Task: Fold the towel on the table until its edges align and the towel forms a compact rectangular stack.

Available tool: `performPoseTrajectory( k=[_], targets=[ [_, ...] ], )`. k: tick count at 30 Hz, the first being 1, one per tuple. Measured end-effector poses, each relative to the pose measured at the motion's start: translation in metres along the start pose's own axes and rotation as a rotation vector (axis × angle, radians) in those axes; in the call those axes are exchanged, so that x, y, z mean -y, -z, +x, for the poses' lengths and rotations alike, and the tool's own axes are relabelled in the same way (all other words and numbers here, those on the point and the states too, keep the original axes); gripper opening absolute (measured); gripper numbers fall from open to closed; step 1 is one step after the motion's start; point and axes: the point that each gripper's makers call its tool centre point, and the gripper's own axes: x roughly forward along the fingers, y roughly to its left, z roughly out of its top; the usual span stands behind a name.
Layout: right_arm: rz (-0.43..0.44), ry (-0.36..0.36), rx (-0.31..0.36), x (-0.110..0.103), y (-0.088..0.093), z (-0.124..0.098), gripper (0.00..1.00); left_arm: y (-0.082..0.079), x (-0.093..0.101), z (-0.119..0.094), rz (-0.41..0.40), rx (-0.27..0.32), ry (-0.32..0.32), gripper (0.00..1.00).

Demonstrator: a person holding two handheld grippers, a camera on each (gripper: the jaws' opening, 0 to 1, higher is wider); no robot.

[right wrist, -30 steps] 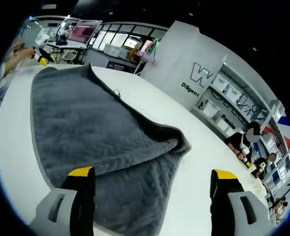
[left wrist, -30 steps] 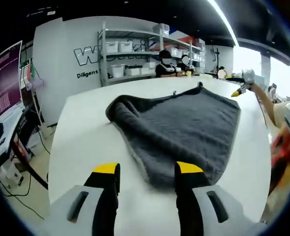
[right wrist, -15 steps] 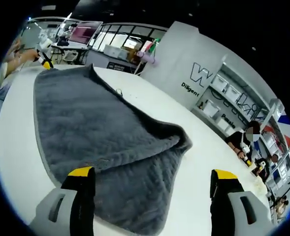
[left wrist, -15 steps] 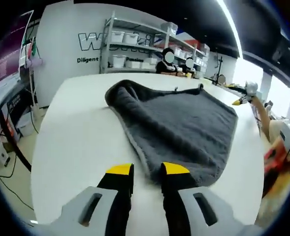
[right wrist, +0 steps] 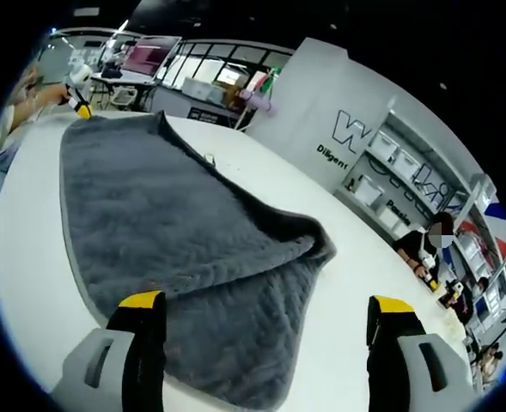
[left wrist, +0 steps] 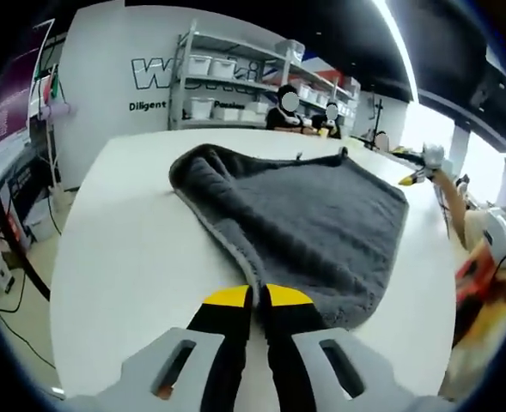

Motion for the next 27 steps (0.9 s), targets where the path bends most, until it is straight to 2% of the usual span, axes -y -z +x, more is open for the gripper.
performPoseTrajectory(
  k=[3,6,11,18,19,23,27],
  targets=[
    [0.008,-0.001,0.007,0.001,0.0,0.0,0.99,-0.01,0.004,-0.007,-0.01,0.021,-0.014,0.04],
    [0.026,-0.003,0.009,0.002,0.003,0.002,0.99,-0.016,0.007,-0.014,0.009,0.017,-0.034,0.04],
    [0.031,-0.008,0.014,0.0,0.006,0.003,0.99,-0.026,0.011,-0.03,-0.017,0.02,-0.066,0.04],
    [0.023,-0.019,0.019,-0.004,0.007,0.003,0.99,-0.009,0.006,-0.04,-0.043,-0.068,-0.146,0.04],
    [0.023,-0.02,0.022,-0.004,0.007,0.003,0.99,-0.001,0.002,-0.043,-0.063,-0.108,-0.161,0.04],
    [0.022,-0.022,0.025,-0.005,0.007,0.001,0.99,0.015,-0.006,-0.043,-0.063,-0.192,-0.191,0.04],
    [0.017,-0.025,0.021,-0.006,0.008,-0.001,0.99,0.025,-0.016,-0.043,-0.063,-0.237,-0.211,0.04]
  ],
)
